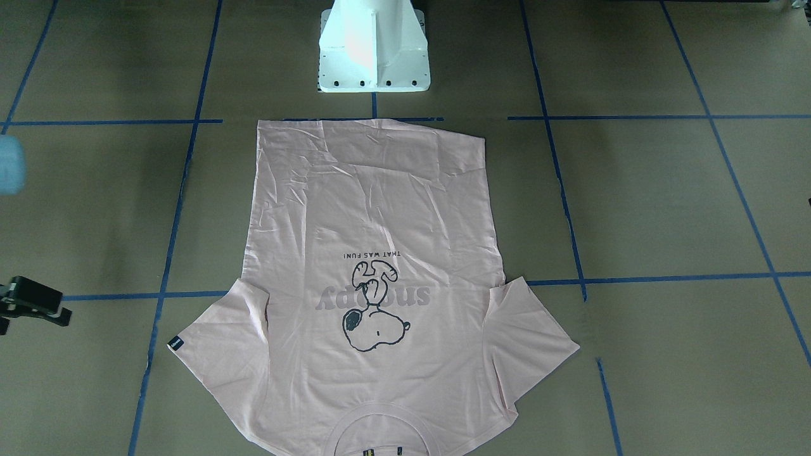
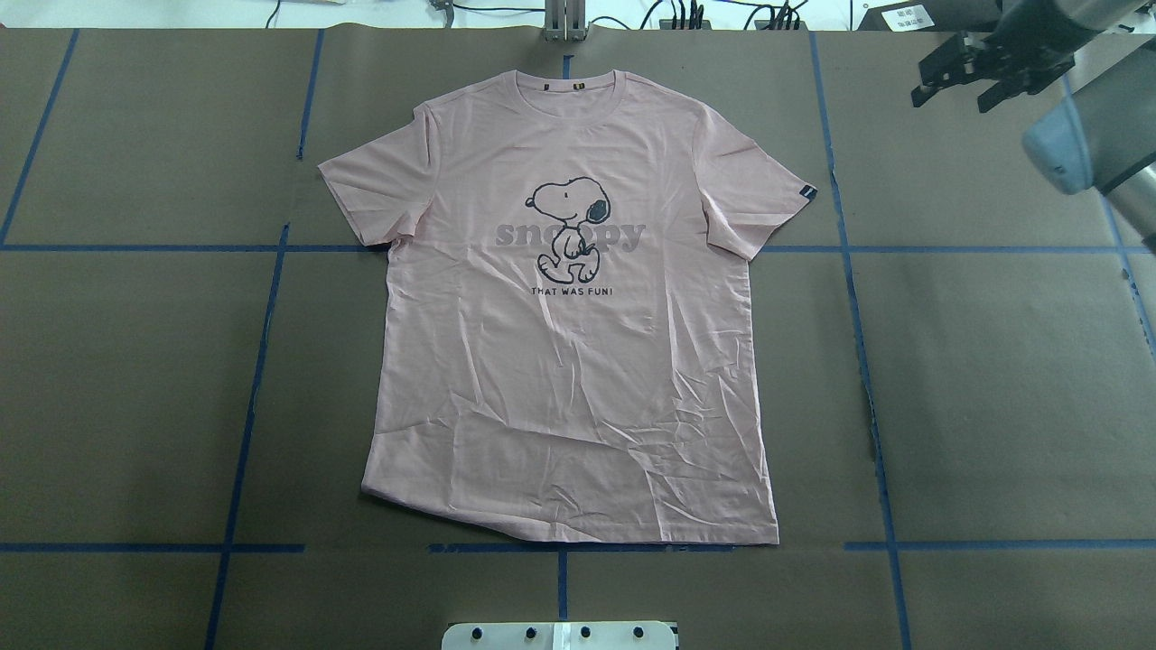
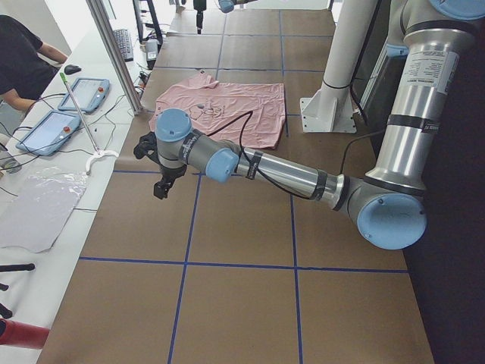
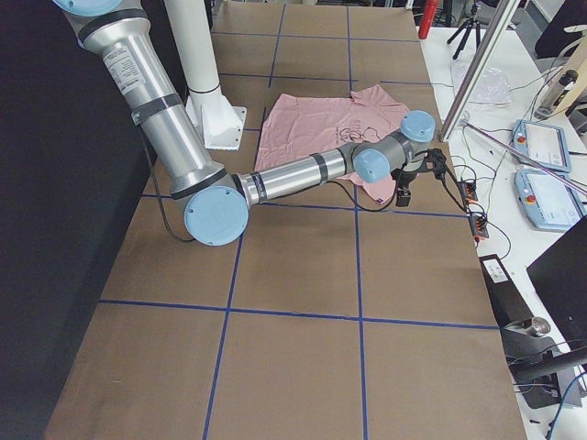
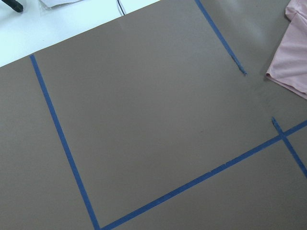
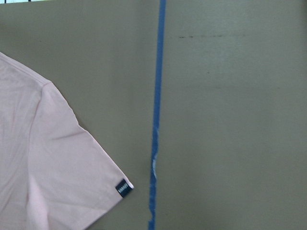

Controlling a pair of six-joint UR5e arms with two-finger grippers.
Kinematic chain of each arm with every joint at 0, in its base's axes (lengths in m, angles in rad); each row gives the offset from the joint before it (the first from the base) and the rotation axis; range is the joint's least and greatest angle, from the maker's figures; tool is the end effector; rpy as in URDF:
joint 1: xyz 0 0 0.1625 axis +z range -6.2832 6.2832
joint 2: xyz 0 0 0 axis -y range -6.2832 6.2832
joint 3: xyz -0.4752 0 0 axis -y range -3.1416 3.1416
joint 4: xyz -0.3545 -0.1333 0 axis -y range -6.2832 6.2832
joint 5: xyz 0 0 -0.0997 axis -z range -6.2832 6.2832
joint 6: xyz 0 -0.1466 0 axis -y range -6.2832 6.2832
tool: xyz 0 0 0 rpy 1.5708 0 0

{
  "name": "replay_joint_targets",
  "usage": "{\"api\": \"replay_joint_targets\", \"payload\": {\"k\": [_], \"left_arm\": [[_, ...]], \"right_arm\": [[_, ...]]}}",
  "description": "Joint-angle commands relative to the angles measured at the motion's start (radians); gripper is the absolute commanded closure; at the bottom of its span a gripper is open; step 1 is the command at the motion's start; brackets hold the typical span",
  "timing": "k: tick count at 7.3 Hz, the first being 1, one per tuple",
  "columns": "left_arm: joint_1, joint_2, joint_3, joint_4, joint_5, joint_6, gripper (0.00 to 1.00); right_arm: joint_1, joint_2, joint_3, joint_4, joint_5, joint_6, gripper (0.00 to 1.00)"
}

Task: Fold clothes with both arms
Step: 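Move the right gripper toward the sleeve nearest it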

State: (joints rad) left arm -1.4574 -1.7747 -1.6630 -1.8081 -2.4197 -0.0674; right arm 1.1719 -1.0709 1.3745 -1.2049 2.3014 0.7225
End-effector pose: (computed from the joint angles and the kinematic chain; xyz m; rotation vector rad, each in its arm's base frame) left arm 0.0414 -0.5694 0.5571 0.4243 0.8708 0.2686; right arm -0.2439 -0.6699 0.4973 0.1671 -0.9324 0.0546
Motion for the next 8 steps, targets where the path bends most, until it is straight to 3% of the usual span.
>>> {"api": "replay_joint_targets", "payload": {"k": [1, 3, 8], "left_arm": [[0.04, -0.025, -0.003, -0.002, 0.001, -0.171, 0.0], [0.051, -0.035, -0.008, -0.002, 0.005, -0.198, 0.0], [0.052, -0.035, -0.011, -0.002, 0.001, -0.195, 0.0]], "right_arm": [[-0.202, 0.026, -0.101, 0.291, -0.26, 0.308, 0.0], [-0.238, 0.026, -0.149, 0.297, -0.321, 0.246, 0.0], [-0.242, 0.072, -0.247, 0.292, -0.312, 0.16, 0.03]]}}
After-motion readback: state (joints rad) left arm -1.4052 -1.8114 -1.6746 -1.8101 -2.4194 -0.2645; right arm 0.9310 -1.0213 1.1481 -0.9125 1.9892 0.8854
